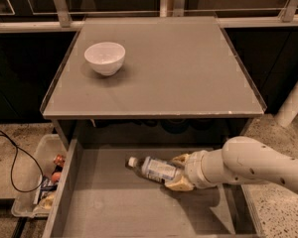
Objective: Pick blue plastic bottle from top drawer and place on counter
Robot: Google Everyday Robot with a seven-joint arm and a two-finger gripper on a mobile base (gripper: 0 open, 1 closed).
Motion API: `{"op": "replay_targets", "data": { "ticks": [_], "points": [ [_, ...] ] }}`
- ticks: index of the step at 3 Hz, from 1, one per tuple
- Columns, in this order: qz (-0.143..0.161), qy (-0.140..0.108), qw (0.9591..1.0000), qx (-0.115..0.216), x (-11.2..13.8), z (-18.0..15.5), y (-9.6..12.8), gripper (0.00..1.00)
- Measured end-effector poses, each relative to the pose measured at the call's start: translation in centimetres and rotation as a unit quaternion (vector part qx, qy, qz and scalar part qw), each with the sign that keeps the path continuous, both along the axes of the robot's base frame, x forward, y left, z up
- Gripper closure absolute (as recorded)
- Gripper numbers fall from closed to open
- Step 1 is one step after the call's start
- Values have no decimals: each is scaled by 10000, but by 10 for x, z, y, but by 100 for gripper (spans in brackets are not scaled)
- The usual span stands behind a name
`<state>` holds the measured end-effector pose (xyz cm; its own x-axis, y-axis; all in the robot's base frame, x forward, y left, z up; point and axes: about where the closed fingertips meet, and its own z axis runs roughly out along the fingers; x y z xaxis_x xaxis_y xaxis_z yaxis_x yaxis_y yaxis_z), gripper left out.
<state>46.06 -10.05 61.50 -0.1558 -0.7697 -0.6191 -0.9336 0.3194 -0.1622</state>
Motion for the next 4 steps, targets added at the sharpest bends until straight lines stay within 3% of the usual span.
{"op": "replay_targets", "data": {
  "ticks": [1, 2, 3, 4],
  "points": [
    [60, -16, 10000, -42, -5, 6, -2, 89],
    [146, -133, 9998, -59, -16, 38, -16, 100],
    [276, -385, 9989, 68, -31, 93, -34, 100],
    [376, -788, 9960, 179, -41, 162, -57, 100]
  ]
}}
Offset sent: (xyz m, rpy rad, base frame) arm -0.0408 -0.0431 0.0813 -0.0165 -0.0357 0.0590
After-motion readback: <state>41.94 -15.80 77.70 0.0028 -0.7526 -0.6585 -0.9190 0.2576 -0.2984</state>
